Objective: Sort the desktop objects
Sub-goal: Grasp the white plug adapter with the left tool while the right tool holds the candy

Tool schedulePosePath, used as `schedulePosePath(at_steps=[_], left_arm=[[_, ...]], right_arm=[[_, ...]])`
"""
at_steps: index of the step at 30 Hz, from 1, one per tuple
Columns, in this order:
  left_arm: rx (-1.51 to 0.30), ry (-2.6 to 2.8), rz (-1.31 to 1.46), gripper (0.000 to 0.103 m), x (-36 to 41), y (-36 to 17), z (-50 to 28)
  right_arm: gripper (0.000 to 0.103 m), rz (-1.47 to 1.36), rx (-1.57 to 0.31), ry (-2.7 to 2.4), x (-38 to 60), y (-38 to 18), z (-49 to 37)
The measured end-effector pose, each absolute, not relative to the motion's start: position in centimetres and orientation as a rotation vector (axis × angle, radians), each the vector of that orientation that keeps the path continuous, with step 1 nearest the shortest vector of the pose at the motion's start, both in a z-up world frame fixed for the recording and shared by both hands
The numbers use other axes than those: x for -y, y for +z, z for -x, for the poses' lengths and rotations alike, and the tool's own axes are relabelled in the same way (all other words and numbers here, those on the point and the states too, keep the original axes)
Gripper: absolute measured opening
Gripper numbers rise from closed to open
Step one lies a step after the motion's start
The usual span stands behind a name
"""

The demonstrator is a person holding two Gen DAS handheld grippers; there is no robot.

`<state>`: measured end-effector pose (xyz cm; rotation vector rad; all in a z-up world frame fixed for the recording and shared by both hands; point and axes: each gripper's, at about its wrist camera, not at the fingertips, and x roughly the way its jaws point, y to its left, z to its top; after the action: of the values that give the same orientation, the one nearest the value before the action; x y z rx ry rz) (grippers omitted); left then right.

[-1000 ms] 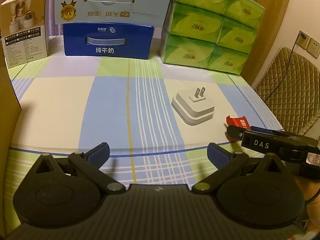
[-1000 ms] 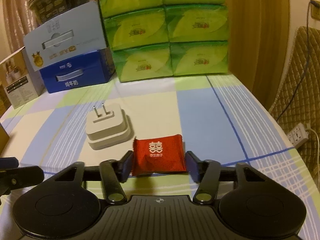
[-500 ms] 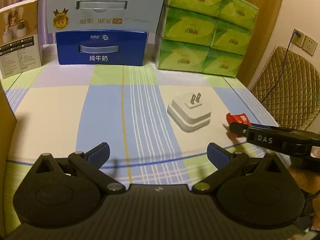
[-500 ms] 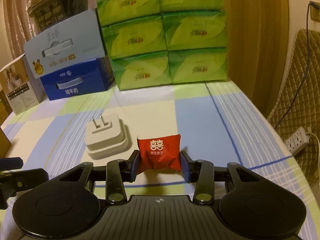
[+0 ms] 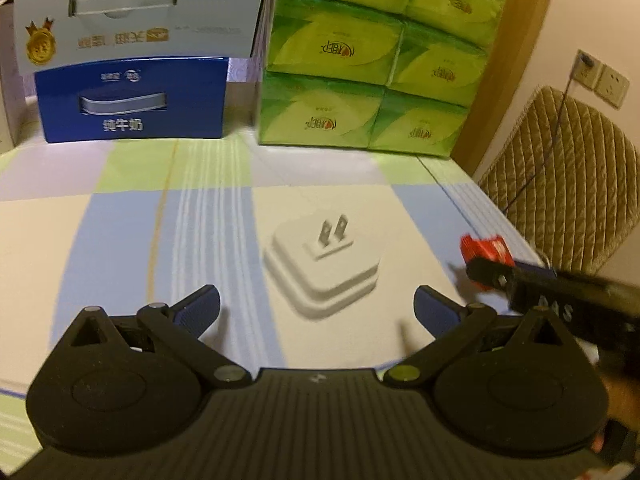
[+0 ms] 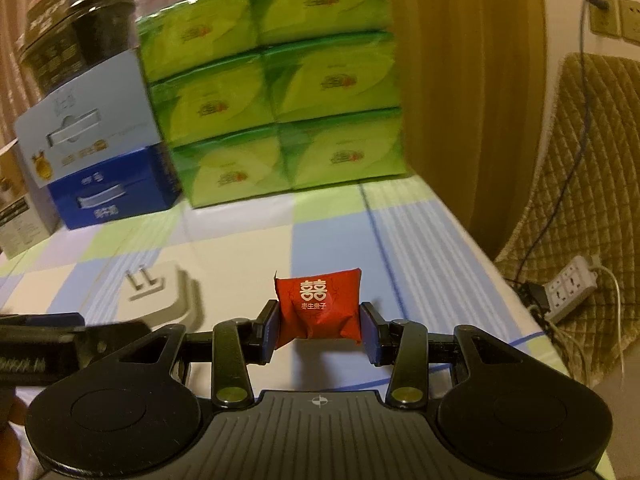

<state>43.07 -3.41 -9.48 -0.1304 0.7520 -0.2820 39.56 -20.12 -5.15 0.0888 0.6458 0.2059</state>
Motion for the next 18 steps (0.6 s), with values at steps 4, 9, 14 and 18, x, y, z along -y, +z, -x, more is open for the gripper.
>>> schedulePosePath(at_steps=[4,9,14,18], left_arm=[[-0.748,-0.256,0.145,0.097,4.4,-9.8,-44.5],[-0.768,-0.219,0.138,0.093,5.5,-10.7,-46.0],[-0.750,-0.216,0.067,0.074,6.4,-10.7,-45.9],[-0.750,-0.242,0.035,0.062,5.7,-10.4,-44.7]], right_arm=[[0.039,-0.097,-0.652,0.196,20.5,-5.1,-39.7],[0.039,-0.082,-0.661,0.201,20.1,-5.2,-39.8],[0.039,-0.077,-0.674,0.199,20.0,-5.4,-39.9],[0.039,-0.071,-0.679,0.207,19.7,-5.4,-39.9]])
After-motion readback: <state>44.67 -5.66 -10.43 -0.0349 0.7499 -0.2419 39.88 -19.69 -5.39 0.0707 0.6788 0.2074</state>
